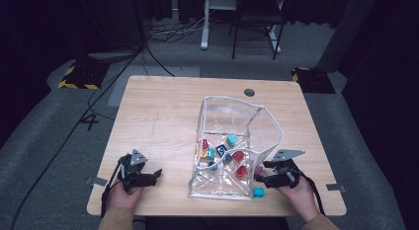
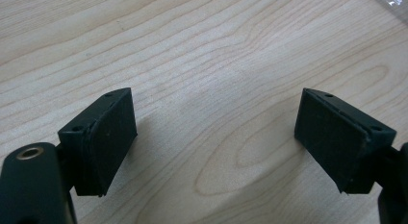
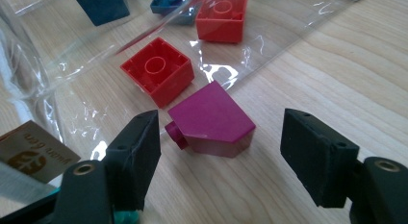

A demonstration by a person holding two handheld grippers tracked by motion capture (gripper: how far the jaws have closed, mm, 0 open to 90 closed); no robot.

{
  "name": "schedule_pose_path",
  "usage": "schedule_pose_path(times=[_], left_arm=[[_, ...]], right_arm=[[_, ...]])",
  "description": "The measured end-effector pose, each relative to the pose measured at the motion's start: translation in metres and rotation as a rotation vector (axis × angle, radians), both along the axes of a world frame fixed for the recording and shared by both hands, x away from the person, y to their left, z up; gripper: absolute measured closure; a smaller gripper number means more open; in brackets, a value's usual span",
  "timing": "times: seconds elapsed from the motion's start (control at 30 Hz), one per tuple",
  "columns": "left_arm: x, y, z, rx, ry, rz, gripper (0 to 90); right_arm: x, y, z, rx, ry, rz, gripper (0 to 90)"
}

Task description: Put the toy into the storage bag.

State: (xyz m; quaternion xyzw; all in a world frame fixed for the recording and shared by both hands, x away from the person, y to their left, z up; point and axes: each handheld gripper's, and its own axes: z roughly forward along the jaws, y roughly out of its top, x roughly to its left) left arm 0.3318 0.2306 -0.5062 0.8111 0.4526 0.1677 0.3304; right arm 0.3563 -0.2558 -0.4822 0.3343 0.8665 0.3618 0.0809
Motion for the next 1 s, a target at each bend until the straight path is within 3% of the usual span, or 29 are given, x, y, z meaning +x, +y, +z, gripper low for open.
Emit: schedule_pose_path(times=[0.1,0.2,0.3,0.6,0.8,0.83,0.97,1.0], left_arm=[[0.0,0.0,0.0,0.001,0.001,0.0,14.9],[0.0,0.0,0.0,0.001,0.001,0.0,14.9],[0.0,0.0,0.0,0.001,0.001,0.0,14.9],[0.0,0.0,0.0,0.001,0.001,0.0,14.9],[0.0,0.0,0.0,0.001,0.001,0.0,14.9],[0.0,0.0,0.0,0.001,0.001,0.0,14.9],[0.0,0.0,0.0,0.001,0.001,0.0,14.9],[0.0,0.0,0.0,0.001,0.001,0.0,14.9]], right_arm=[[0.0,0.006,-0.007,-0.051,-0.018,-0.002,32.8],[-0.001,0.009,-0.011,-0.048,-0.041,-0.002,34.9],[-0.002,0.01,-0.011,-0.064,-0.069,0.001,46.7],[-0.004,0.009,-0.007,-0.091,-0.077,-0.005,48.2],[-0.009,0.003,0.009,-0.069,-0.096,-0.003,48.1],[-0.011,0.0,0.019,-0.062,-0.106,0.0,48.0],[-0.014,-0.003,0.03,-0.053,-0.119,0.001,48.0],[-0.017,-0.007,0.04,-0.038,-0.13,0.002,48.0]])
